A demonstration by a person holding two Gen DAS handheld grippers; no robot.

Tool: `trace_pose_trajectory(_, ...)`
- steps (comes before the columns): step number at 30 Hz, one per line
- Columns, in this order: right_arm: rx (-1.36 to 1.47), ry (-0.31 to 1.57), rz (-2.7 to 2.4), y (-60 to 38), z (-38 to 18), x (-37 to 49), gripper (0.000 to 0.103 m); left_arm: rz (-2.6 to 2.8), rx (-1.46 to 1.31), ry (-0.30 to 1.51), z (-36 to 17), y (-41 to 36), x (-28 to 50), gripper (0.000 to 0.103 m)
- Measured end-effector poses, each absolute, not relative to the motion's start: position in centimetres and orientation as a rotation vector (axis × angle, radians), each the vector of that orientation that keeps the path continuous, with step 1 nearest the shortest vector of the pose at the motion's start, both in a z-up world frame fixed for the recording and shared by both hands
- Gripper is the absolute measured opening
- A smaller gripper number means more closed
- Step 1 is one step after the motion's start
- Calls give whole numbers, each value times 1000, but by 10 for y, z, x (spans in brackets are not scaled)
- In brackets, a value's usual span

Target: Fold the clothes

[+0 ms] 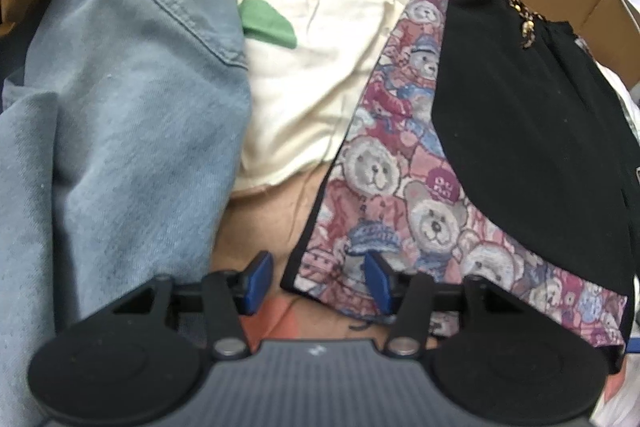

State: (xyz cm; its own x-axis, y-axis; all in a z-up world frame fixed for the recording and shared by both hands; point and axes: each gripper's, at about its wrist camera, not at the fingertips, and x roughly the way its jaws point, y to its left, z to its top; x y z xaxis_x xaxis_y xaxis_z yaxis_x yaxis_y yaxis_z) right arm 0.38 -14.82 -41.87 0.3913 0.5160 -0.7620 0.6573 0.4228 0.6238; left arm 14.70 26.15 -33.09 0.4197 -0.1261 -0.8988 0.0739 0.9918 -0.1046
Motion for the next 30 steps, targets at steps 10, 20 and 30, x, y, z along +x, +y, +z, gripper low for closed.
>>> trace_pose_trajectory(10,1154,1368,-101,-128,-433,21,1,-124,-89,1140,-330,270,149,16)
trace_pose_trajectory(20,803,1422,20,-110,-404,26,0,-89,-50,1111,-315,273,149,7)
trace_pose_trajectory(30,793,1445,11,-112,-412,35,2,-42,22,1158,-317,270,154,7)
